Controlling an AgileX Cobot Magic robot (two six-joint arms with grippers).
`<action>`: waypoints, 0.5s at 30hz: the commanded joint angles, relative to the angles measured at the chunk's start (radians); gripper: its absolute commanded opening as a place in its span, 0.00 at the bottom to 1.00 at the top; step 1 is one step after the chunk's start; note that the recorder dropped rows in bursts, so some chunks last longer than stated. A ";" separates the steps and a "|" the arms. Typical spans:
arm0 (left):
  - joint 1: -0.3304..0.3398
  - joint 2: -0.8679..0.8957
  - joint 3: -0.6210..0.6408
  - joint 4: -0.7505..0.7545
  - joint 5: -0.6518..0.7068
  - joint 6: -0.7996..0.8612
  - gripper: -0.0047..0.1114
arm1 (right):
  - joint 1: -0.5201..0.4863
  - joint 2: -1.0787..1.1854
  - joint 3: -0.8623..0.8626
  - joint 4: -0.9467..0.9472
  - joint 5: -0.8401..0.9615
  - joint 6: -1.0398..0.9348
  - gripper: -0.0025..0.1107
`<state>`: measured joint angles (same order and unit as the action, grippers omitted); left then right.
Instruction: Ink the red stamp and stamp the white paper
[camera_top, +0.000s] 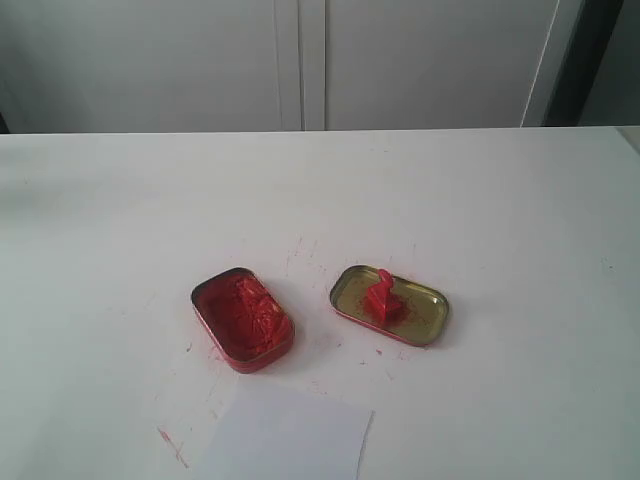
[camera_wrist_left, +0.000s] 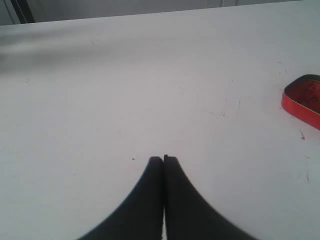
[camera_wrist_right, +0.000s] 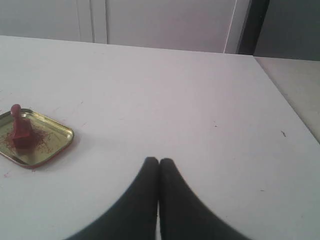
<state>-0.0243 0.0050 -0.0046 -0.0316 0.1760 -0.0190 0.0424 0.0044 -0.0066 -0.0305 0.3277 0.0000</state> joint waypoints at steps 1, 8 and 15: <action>0.000 -0.005 0.005 -0.005 -0.004 -0.004 0.04 | -0.003 -0.004 0.007 -0.005 -0.016 0.000 0.02; 0.000 -0.005 0.005 -0.005 -0.004 -0.004 0.04 | -0.003 -0.004 0.007 -0.005 -0.016 0.000 0.02; 0.000 -0.005 0.005 -0.005 -0.004 -0.004 0.04 | -0.003 -0.004 0.007 -0.005 -0.042 0.000 0.02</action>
<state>-0.0243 0.0050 -0.0046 -0.0316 0.1760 -0.0190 0.0424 0.0044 -0.0066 -0.0305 0.3209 0.0000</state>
